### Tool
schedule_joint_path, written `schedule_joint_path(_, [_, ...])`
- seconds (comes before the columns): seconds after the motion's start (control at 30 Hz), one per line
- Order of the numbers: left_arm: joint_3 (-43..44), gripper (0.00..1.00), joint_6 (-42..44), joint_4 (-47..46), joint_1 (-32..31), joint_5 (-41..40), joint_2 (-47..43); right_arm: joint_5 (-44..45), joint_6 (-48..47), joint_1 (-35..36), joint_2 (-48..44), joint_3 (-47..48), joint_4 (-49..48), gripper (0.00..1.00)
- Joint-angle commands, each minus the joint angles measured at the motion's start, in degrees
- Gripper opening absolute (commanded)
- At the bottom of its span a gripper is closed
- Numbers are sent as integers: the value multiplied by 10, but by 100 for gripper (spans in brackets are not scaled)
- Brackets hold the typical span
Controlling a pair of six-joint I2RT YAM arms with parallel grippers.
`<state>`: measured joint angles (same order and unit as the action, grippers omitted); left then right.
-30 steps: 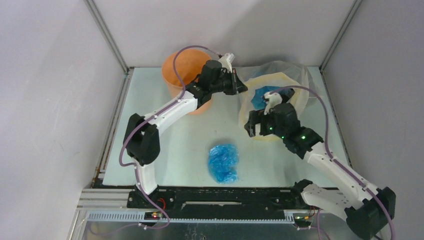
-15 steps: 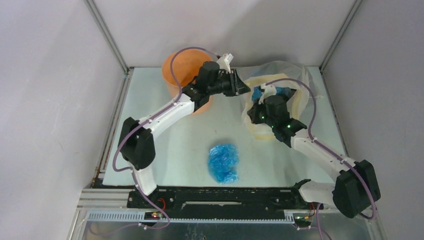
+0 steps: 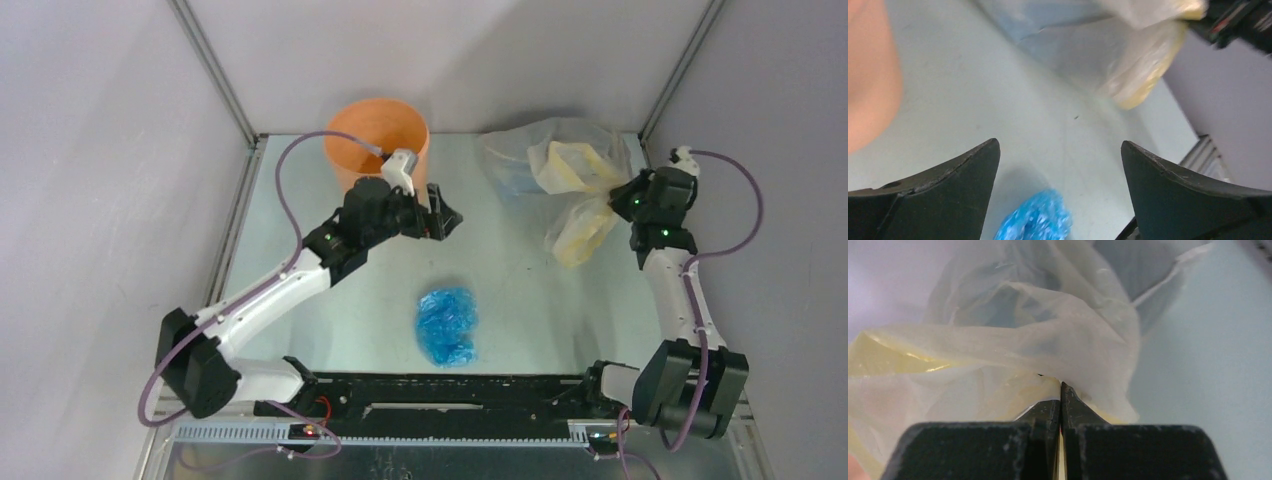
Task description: Put the trash bags into the trash bin
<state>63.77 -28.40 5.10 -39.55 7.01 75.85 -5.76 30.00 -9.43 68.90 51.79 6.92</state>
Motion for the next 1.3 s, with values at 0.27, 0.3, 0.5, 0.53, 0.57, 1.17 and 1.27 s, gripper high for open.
schedule_joint_path(0.27, [-176,100,55,103,-121,-261,-90,-19,-59,-1,-113,39,97,66])
schedule_joint_path(0.3, [-183,100,51,103,-127,-256,-92,-3,-75,29,-131,39,114,76])
schedule_joint_path(0.5, [-211,98,42,101,-152,-240,-84,117,-127,214,-223,39,198,87])
schedule_joint_path(0.53, [-216,96,42,100,-155,-239,-80,129,-127,239,-233,38,210,87])
schedule_joint_path(0.57, [-220,94,42,98,-158,-237,-75,134,-128,262,-242,38,221,87])
schedule_joint_path(1.17, [-292,65,-25,-47,-166,-177,26,179,-30,662,-198,-85,242,64])
schedule_joint_path(1.27, [-322,54,-47,-99,-167,-184,31,179,-12,680,-198,-116,228,63])
